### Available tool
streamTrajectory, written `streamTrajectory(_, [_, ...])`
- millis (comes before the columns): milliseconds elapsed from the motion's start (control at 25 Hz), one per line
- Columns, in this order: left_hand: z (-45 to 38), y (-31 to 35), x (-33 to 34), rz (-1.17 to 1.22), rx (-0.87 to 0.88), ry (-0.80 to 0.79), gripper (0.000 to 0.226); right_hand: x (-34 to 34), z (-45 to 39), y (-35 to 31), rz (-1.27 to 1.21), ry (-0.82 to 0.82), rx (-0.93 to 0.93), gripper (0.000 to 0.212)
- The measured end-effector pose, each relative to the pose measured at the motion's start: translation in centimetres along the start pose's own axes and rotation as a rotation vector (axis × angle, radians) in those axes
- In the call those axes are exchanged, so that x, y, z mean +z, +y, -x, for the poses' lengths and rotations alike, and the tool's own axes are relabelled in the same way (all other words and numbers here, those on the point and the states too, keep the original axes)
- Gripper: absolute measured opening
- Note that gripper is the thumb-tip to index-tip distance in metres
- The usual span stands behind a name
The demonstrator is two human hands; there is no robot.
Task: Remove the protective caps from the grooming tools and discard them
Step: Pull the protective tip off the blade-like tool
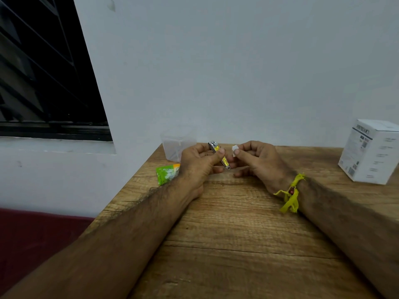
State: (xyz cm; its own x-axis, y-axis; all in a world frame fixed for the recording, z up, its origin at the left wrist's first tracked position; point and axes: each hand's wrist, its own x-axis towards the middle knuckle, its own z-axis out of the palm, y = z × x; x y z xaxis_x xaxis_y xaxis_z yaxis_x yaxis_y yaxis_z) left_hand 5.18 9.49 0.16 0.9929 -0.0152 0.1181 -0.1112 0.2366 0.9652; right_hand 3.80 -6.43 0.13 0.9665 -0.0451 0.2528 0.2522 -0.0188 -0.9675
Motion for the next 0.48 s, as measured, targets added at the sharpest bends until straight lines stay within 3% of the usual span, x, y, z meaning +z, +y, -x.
streamTrajectory(200, [0.32, -0.15, -0.07, 0.004, 0.121, -0.066, 0.040, -0.24, -0.13, -0.15, -0.010, 0.030, 0.056, 0.023])
streamTrajectory(360, [0.01, -0.16, -0.49, -0.013, 0.231, -0.046, 0.022, 0.04, -0.11, -0.38, -0.095, -0.030, 0.157, 0.012])
streamTrajectory(480, [-0.14, -0.14, -0.74, -0.069, 0.241, -0.054, 0.017, -0.10, -0.42, -0.08, 0.005, 0.067, 0.083, 0.013])
